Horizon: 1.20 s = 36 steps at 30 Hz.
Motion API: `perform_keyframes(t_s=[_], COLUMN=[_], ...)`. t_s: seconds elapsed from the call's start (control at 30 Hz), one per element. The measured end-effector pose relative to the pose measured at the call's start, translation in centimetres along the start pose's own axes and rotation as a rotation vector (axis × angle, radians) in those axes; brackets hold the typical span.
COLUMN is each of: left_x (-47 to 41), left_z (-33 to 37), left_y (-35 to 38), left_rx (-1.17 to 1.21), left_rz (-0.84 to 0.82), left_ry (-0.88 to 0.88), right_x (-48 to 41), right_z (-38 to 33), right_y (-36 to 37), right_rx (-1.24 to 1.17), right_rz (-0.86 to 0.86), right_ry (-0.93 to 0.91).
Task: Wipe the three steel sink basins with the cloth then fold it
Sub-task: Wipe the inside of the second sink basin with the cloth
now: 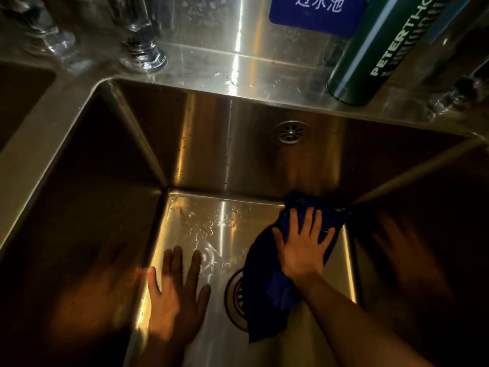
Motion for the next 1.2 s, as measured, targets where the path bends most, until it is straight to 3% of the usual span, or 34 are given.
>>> perform_keyframes(t_s=[0.17, 0.4, 0.6, 0.73, 0.8, 0.83, 0.9, 0.97, 1.0, 1.1, 1.2], left_x=[0.0, -1.7, -3.0, -3.0, -3.5, -3.9, -5.0, -6.2, -7.0, -9.7, -11.6], left_z=[0.1, -0.6, -0.7, -1.2, -0.3, 0.4, 2.1, 2.9, 2.9, 2.1, 0.9], left_y=[-2.2, -5.5, -9.1, -10.2, -10.6, -10.8, -10.6, -9.5, -9.0, -6.4, -3.6], left_rx=[0.180, 0.420, 0.543, 0.610, 0.621, 0.603, 0.510, 0.365, 0.274, 0.020, -0.044], left_rz=[0.178, 0.296, 0.390, 0.390, 0.364, 0.344, 0.271, 0.190, 0.155, 0.004, -0.150], left_ry=[0.016, -0.100, -0.135, -0.177, -0.144, -0.106, -0.005, 0.053, 0.056, 0.030, 0.006], right_x=[0.5, 2.1, 4.1, 5.1, 4.7, 4.1, 2.9, 3.4, 4.1, 6.3, 8.4], right_z=[-5.1, -15.3, -25.4, -27.8, -26.5, -24.8, -19.3, -12.8, -9.9, -2.5, 3.7], right_y=[-0.3, 0.1, 1.8, 1.1, -0.4, -1.5, -3.7, -6.7, -7.2, -5.0, -1.8], right_rx=[-0.033, -0.188, -0.411, -0.511, -0.686, -0.870, -1.092, -0.944, -0.842, -0.465, -0.198], right_rz=[0.017, -0.024, -0.416, -0.548, -0.559, -0.534, -0.313, 0.039, 0.134, 0.146, 0.036], right_ry=[0.004, -0.177, -0.492, -0.554, -0.521, -0.421, -0.189, -0.146, -0.173, -0.225, -0.145])
Point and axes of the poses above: each hand's wrist, its own x-axis away from the middle knuckle, its own y-axis out of the palm, z = x × y, the point moved 10 cm from there along -x, towards the middle knuckle
